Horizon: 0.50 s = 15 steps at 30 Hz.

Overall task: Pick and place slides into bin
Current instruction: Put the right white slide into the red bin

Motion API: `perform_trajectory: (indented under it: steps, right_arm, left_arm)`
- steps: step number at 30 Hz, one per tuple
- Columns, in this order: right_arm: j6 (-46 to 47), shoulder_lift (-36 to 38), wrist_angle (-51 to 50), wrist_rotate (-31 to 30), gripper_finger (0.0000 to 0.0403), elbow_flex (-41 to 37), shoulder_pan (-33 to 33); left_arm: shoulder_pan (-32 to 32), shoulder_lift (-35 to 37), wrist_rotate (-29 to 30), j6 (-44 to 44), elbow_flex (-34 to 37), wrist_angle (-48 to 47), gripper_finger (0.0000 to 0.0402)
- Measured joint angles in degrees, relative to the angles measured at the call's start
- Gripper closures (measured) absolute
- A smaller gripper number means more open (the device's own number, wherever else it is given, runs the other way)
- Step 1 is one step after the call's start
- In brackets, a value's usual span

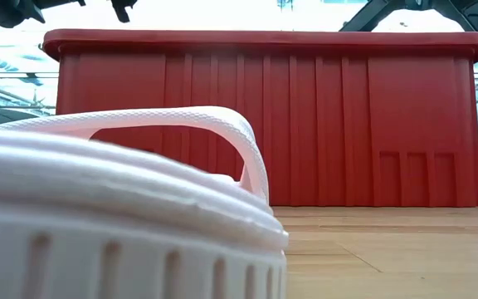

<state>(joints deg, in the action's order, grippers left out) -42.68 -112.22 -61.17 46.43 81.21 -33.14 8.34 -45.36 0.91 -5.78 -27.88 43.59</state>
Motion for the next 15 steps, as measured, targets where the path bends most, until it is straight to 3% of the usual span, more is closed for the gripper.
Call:
perform_trajectory:
  steps: [8, 15]
  right_arm:
    - [-1.4, 0.0, 0.0, 0.0, 0.0368, 0.0, 0.3]
    - [-1.5, 0.0, 0.0, 0.2, 0.0317, 0.0, 0.3]
  left_arm:
    - [0.0, 0.0, 0.0, -0.2, 0.0, -0.1, 0.0160]
    - [0.0, 0.0, 0.0, -0.3, 0.0, -0.1, 0.0160]
